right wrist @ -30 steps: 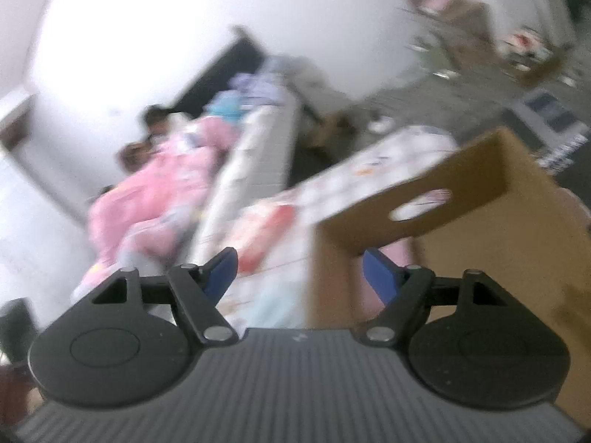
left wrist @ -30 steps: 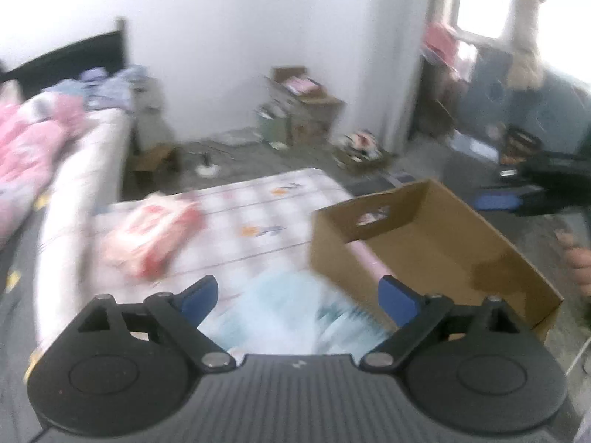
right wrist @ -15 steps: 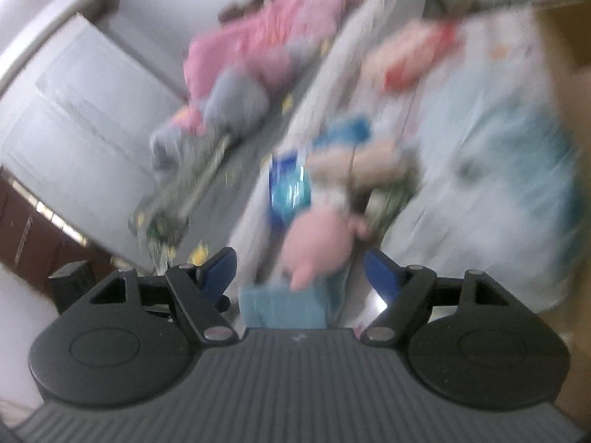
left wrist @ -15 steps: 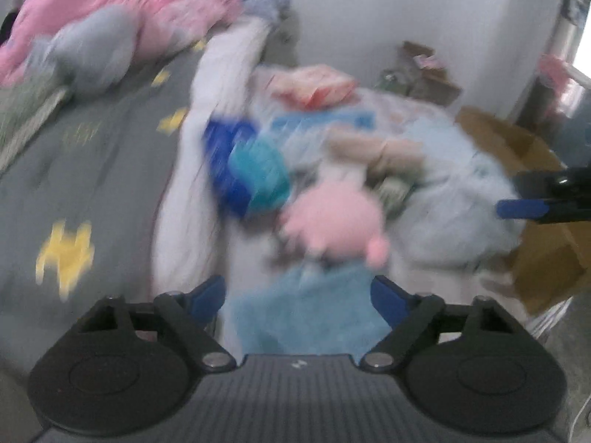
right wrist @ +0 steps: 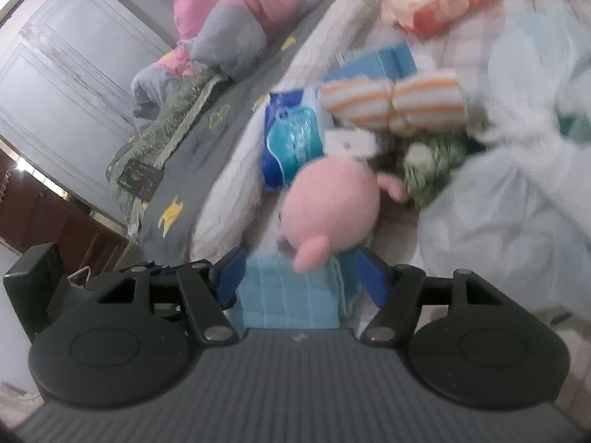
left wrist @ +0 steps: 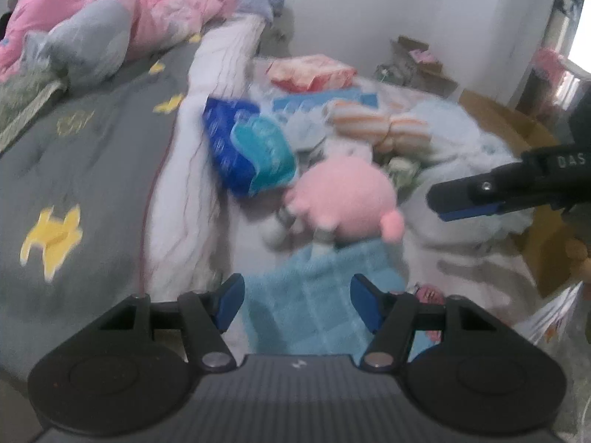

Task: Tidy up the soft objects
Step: 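Move the right tool back to the pile toward the bandage box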

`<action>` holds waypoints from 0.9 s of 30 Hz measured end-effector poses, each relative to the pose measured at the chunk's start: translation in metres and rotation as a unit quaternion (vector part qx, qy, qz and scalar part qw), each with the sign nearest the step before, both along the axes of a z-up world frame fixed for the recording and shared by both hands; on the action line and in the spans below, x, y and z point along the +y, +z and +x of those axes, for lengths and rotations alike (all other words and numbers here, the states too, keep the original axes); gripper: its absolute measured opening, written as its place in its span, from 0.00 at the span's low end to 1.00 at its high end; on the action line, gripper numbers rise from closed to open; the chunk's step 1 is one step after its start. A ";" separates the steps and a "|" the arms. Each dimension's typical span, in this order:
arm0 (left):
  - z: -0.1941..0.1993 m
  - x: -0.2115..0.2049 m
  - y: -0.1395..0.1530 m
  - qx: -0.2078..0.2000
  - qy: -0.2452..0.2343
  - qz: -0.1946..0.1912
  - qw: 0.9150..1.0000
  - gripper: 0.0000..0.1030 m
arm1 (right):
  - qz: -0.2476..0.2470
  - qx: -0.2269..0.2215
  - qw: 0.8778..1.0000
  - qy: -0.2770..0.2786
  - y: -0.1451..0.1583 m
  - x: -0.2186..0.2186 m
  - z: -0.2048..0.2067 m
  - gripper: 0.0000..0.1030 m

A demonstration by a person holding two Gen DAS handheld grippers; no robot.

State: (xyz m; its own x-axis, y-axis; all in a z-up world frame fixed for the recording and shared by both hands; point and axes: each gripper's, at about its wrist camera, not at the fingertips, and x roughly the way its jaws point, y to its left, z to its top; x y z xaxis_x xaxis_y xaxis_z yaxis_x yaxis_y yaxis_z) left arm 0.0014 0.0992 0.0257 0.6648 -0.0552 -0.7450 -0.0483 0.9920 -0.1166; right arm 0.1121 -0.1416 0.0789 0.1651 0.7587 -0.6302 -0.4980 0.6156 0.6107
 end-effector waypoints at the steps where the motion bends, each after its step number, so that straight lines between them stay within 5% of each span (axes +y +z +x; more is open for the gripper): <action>1: 0.004 0.000 0.003 -0.007 0.000 0.000 1.000 0.62 | 0.002 -0.003 1.000 -0.002 0.004 0.001 0.001 0.64; 16: 0.086 0.019 0.026 -0.048 0.027 -0.021 0.998 0.62 | 0.002 -0.056 0.998 -0.011 0.044 0.047 0.076 0.63; 21: 0.126 0.023 0.018 -0.035 0.033 -0.047 0.998 0.50 | -0.049 -0.081 0.995 -0.003 0.058 0.066 0.137 0.63; 27: 0.156 0.023 0.001 -0.010 0.041 -0.064 0.997 0.43 | -0.160 -0.108 0.979 0.063 0.028 0.115 0.204 0.63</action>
